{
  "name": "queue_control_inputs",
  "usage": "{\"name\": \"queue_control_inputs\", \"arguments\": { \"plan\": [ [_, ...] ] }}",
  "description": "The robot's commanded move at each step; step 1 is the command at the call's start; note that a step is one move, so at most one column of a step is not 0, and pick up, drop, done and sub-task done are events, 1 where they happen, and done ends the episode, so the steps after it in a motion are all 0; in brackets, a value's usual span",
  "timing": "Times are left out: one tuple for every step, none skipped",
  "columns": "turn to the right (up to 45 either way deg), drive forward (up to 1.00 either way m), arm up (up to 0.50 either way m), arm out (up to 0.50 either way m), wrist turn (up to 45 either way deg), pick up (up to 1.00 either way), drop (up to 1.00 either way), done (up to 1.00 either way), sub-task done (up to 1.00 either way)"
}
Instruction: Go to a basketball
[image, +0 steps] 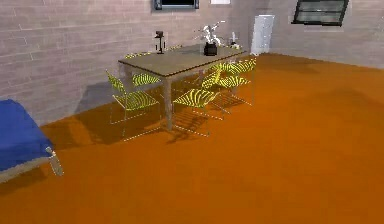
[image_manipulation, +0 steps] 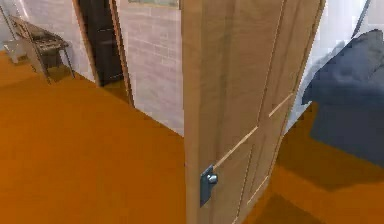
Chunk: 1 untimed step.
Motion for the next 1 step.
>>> {"name": "queue_control_inputs", "arguments": {
  "plan": [
    [39.0, 0.0, 0.0, 0.0, 0.0, 0.0, 0.0, 0.0, 0.0]
  ]
}}
